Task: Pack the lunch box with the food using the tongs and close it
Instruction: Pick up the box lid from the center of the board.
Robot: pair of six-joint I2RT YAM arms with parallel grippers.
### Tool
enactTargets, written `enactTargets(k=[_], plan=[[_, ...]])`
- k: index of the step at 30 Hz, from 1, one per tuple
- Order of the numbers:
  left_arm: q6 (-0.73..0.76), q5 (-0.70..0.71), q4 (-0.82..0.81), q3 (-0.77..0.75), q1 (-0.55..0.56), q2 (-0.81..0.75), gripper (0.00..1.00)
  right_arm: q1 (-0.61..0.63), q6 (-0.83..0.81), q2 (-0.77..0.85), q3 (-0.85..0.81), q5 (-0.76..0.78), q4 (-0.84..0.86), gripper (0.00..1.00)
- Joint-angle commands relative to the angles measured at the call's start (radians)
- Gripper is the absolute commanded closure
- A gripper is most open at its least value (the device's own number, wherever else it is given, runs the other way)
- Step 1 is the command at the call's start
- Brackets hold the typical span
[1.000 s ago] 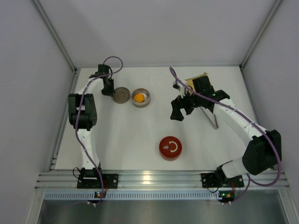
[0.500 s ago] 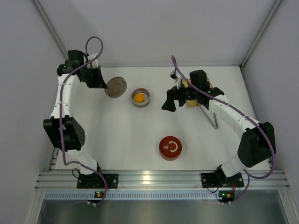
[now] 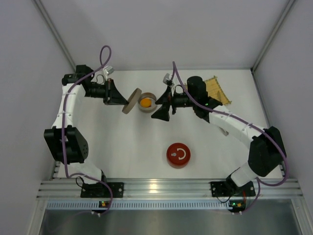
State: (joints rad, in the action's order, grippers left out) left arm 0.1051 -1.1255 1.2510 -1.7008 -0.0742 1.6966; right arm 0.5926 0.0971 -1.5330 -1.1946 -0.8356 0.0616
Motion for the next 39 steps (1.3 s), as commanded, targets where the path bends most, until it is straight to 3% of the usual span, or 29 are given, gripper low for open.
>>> enactTargets(k=[1, 9, 13, 24, 27, 28, 31, 32, 39], plan=[[0.044, -0.22, 0.045, 0.056, -0.003, -0.064, 1.0, 0.042, -0.054, 0.037, -0.042, -0.036, 0.129, 0.03], [0.05, -0.422, 0.041, 0.197, -0.002, -0.109, 1.0, 0.075, -0.082, 0.051, -0.092, -0.046, 0.095, 0.1], [-0.013, -0.509, -0.049, 0.279, 0.001, -0.13, 1.0, 0.075, -0.067, 0.045, -0.161, -0.091, 0.081, 0.11], [-0.019, -0.547, -0.039, 0.354, 0.017, -0.161, 1.0, 0.078, -0.003, 0.022, -0.238, -0.22, 0.17, 0.2], [-0.022, -0.548, -0.039, 0.359, 0.024, -0.166, 1.0, 0.101, -0.121, 0.025, -0.269, -0.227, 0.063, 0.27], [-0.024, -0.548, -0.038, 0.362, 0.028, -0.164, 1.0, 0.131, -0.272, 0.022, -0.32, -0.2, -0.101, 0.28], [-0.027, -0.55, -0.041, 0.366, 0.04, -0.164, 1.0, 0.217, -0.603, 0.004, -0.402, -0.085, -0.378, 0.29], [-0.028, -0.548, -0.041, 0.366, 0.042, -0.164, 1.0, 0.231, -0.637, 0.001, -0.421, -0.064, -0.44, 0.29], [-0.036, -0.55, -0.039, 0.36, 0.051, -0.183, 1.0, 0.24, -0.594, -0.001, -0.402, -0.016, -0.414, 0.32]])
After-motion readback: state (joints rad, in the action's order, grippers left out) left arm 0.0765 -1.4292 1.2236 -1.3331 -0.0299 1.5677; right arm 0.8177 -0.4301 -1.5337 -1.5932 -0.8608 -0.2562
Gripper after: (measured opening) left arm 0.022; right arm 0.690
